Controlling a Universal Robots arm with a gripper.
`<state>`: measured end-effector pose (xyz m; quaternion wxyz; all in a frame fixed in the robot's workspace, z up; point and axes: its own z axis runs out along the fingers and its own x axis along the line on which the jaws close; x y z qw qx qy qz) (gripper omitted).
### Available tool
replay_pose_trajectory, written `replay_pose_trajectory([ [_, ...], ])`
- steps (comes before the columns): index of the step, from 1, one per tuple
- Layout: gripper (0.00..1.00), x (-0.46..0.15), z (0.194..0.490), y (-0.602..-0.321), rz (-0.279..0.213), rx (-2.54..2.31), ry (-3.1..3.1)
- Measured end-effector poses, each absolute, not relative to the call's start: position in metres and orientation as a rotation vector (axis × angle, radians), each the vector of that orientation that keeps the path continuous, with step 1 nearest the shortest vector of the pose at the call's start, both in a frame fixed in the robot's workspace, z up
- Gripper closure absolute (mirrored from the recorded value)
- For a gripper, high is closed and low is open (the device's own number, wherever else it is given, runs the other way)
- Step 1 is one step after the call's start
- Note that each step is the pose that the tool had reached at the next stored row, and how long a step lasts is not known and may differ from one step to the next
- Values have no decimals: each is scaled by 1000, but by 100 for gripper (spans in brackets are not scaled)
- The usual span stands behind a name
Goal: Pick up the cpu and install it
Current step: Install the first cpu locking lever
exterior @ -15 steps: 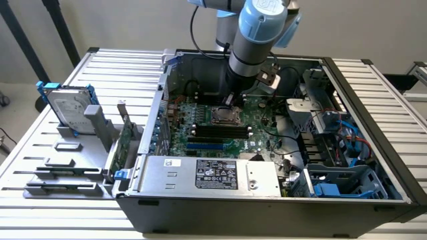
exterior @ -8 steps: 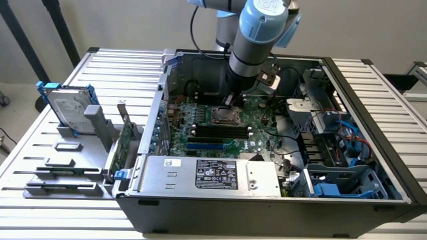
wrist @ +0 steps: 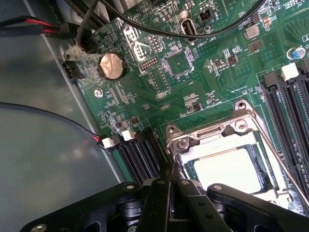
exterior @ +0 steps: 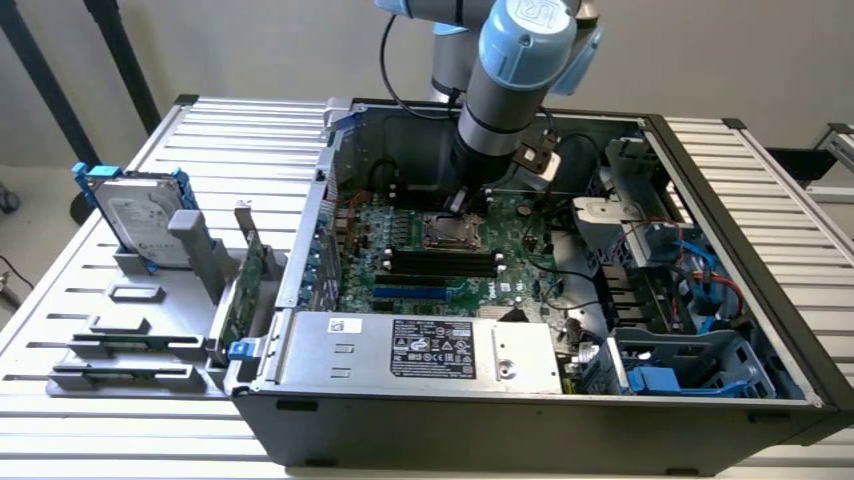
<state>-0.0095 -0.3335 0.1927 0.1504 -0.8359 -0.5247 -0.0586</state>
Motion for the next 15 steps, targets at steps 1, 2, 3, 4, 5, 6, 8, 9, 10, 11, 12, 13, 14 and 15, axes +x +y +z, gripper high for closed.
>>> replay_pose_trajectory([
  [1, 89, -9, 193, -333, -169, -2401, -1507],
  [2, 89, -9, 193, -333, -169, -2400, -1507],
  [3, 89, -9, 193, -334, -169, -2399, -1507],
  [4, 89, -9, 193, -334, -169, -2398, -1507],
  [5, 89, -9, 193, -334, -170, -2396, -1508],
  [6, 89, -9, 193, -334, -170, -2395, -1508],
  [8, 89, -9, 193, -334, -171, -2392, -1508],
  [9, 89, -9, 193, -334, -172, -2390, -1509],
  [10, 89, -9, 193, -334, -173, -2388, -1509],
  [11, 89, -9, 193, -334, -173, -2387, -1510],
  [12, 89, -9, 193, -334, -173, -2385, -1511],
  [13, 89, -9, 193, -334, -173, -2384, -1511],
  [14, 89, -9, 193, -334, -173, -2382, -1512],
  [15, 89, -9, 193, -334, -173, -2381, -1513],
])
